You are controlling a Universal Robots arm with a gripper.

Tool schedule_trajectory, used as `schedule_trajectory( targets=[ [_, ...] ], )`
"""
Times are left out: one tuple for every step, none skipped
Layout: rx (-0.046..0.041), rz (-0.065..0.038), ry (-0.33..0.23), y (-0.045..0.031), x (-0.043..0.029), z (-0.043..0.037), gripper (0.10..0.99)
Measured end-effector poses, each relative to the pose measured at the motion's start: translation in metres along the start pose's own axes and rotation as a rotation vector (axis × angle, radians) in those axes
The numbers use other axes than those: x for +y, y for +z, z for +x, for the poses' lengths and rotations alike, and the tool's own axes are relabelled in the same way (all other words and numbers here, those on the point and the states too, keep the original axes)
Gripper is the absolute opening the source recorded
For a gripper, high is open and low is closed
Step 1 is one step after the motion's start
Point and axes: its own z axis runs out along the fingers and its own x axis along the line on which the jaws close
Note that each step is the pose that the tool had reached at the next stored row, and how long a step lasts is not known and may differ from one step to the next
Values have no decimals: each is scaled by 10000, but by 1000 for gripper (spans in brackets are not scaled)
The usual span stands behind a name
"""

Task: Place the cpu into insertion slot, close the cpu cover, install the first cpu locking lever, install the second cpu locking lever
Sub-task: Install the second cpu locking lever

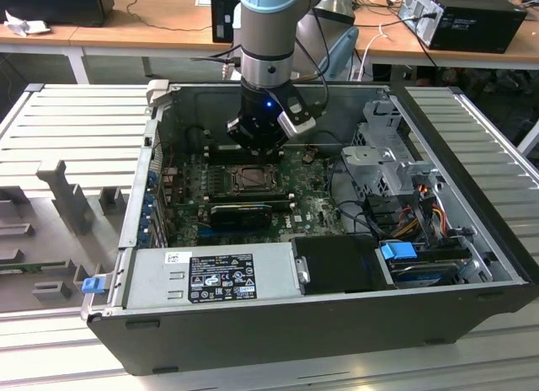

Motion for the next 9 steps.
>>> schedule_trajectory(
  targets=[
    [1, 0, 0, 0, -2, 0, 106],
    [1, 1, -2, -1, -7, 0, 106],
    [0, 0, 0, 0, -13, 1, 106],
    [1, 1, 0, -1, -24, 2, 106],
    [-1, -4, 0, -1, -34, 2, 106],
    [1, -1, 2, -5, -35, 3, 106],
    [1, -2, 1, -14, -35, 3, 106],
    [0, -4, 1, -40, -34, 2, 106],
    [1, 2, 2, -72, -32, 0, 106]
  ],
)
